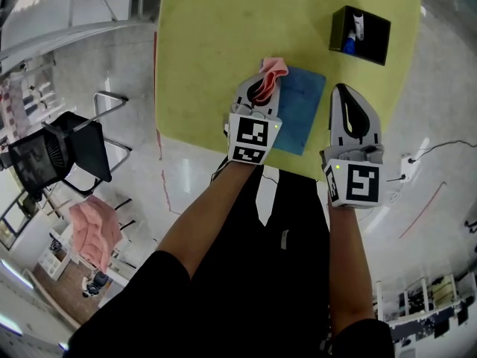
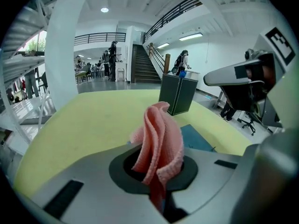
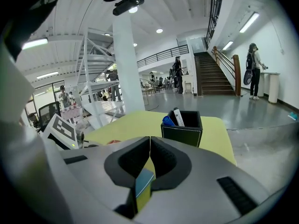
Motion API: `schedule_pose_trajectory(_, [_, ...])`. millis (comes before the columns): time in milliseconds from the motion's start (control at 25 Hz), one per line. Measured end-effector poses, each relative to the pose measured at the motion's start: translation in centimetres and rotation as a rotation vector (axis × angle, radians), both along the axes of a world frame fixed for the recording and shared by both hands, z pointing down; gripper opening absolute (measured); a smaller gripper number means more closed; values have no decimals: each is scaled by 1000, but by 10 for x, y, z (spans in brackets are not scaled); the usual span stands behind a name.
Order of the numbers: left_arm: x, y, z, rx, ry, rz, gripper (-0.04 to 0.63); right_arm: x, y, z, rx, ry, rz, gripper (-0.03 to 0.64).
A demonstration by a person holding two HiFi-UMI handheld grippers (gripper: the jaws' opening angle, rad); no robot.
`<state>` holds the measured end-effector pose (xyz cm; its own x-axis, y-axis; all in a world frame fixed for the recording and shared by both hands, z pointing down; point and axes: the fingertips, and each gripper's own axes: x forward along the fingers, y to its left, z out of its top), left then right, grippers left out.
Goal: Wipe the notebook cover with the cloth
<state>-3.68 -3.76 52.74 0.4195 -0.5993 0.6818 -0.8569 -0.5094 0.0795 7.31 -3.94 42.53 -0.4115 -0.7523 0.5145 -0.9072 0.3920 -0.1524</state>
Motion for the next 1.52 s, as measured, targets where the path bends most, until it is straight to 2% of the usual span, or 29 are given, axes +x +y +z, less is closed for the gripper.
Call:
schedule_pose_trajectory(680, [6,2,3,-8,-76,-2,23,18,2,9,-19,2,35,32])
schedule_pose_trajectory(1280, [10,4,7,-19,-107,-6,23,31,0,20,-29,-2,47,31])
schedule_pose_trajectory(1520, [16,7,8,-42,-94,1,23,34,-3,17,-21,-10,50,31])
